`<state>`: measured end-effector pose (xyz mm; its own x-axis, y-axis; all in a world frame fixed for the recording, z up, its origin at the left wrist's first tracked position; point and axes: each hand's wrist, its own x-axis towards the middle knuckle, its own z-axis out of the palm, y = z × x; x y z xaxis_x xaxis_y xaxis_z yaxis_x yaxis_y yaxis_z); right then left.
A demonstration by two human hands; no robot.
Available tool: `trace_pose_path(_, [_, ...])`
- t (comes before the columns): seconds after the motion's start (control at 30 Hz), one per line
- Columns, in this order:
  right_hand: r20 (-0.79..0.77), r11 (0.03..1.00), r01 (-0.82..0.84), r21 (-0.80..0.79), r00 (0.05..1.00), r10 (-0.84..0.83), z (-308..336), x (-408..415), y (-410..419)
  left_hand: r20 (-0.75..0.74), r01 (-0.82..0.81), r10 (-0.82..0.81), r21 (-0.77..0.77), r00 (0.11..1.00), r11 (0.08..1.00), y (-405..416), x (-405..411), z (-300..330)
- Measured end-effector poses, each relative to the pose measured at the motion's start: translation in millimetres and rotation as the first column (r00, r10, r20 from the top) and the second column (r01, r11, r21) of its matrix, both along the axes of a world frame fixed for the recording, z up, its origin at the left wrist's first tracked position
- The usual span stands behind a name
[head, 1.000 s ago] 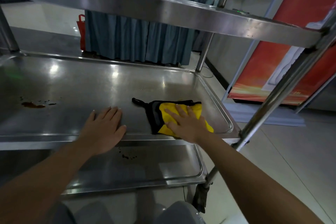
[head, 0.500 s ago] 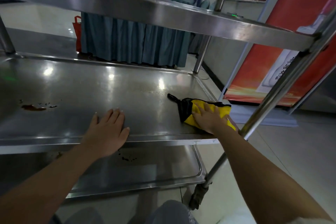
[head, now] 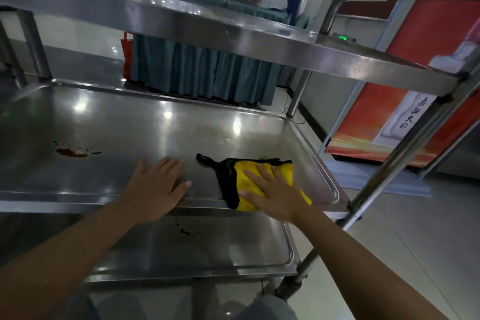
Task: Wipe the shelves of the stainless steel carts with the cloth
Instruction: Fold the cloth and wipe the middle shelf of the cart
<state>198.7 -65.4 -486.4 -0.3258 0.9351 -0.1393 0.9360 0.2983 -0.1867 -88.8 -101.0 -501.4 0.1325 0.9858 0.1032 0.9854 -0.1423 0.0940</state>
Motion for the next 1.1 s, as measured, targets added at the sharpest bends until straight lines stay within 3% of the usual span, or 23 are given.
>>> trace_pose_path(0.2, [0.029,0.995,0.103,0.017,0.994,-0.103,4.8,-10.6,-1.4,-0.010,-0.158,0.161,0.160,0.987,0.974,-31.7,-106.5,12.2])
trace_pose_path(0.43, [0.087,1.000,0.021,0.000,0.996,-0.021,-3.7,-39.3,14.3,-0.079,-0.442,0.440,-0.018,0.895,0.897,-38.8,-195.7,-12.5])
trace_pose_path(0.83, [0.049,0.950,-0.311,0.032,0.950,0.310,-6.4,-202.8,-8.1,-0.009,-0.365,0.365,0.027,0.931,0.931,-40.6,-164.3,-23.4])
trace_pose_path(1.1, [0.024,0.958,-0.287,0.019,0.958,0.287,-4.3,-198.3,2.1,-0.055,-0.497,0.495,-0.049,0.867,0.866,-46.0,-254.5,-10.1])
